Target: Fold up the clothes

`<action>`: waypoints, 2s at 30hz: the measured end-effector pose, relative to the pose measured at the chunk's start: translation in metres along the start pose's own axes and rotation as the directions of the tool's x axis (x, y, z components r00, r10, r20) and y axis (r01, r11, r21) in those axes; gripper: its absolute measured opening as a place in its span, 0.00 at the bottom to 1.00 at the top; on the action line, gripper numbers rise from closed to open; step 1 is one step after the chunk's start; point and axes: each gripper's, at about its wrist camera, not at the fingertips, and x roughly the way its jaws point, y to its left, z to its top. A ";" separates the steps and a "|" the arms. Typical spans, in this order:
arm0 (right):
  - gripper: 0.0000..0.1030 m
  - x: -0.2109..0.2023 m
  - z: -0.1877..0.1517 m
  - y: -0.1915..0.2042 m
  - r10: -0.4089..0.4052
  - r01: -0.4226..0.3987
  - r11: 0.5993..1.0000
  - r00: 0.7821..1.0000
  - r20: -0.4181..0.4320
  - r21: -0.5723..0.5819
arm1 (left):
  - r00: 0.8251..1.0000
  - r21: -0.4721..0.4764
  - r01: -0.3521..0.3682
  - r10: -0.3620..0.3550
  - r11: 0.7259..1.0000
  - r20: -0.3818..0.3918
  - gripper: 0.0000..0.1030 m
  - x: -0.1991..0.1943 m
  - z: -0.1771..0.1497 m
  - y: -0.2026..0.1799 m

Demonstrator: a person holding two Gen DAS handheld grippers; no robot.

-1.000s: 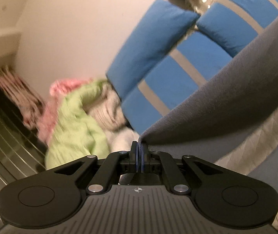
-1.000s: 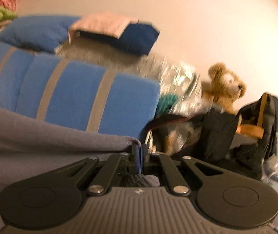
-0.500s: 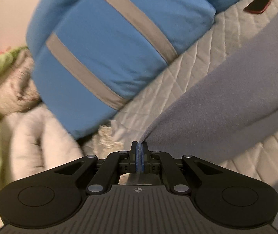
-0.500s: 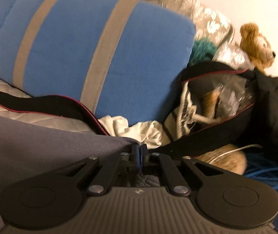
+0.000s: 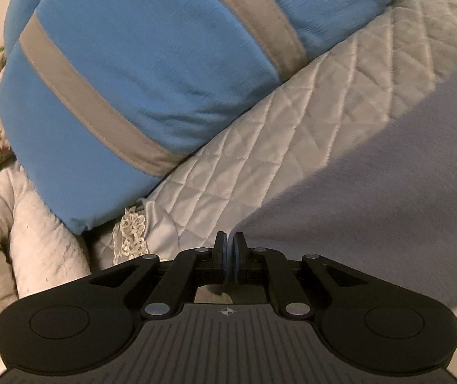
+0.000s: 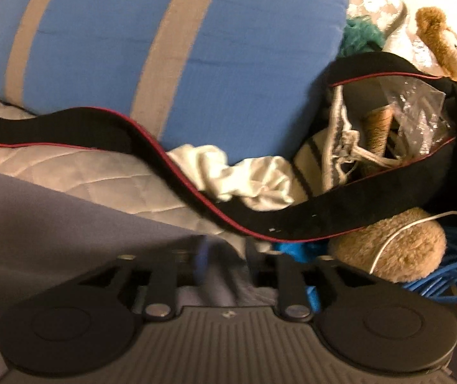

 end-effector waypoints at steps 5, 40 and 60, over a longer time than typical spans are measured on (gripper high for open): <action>0.85 -0.046 0.006 0.023 0.103 -0.100 0.992 0.994 0.028 -0.080 | 0.998 -0.083 -0.048 0.052 0.995 0.044 0.59 -0.024 0.002 0.017; 1.00 -0.268 -0.011 0.271 0.564 -0.573 0.760 0.816 -0.126 -0.308 | 0.698 0.347 0.539 -0.638 0.767 0.326 0.51 -0.190 -0.002 -0.073; 1.00 -0.260 -0.008 0.262 0.549 -0.559 0.787 0.828 -0.117 -0.261 | 0.649 0.351 0.638 -0.724 0.685 0.234 0.08 -0.157 0.025 -0.117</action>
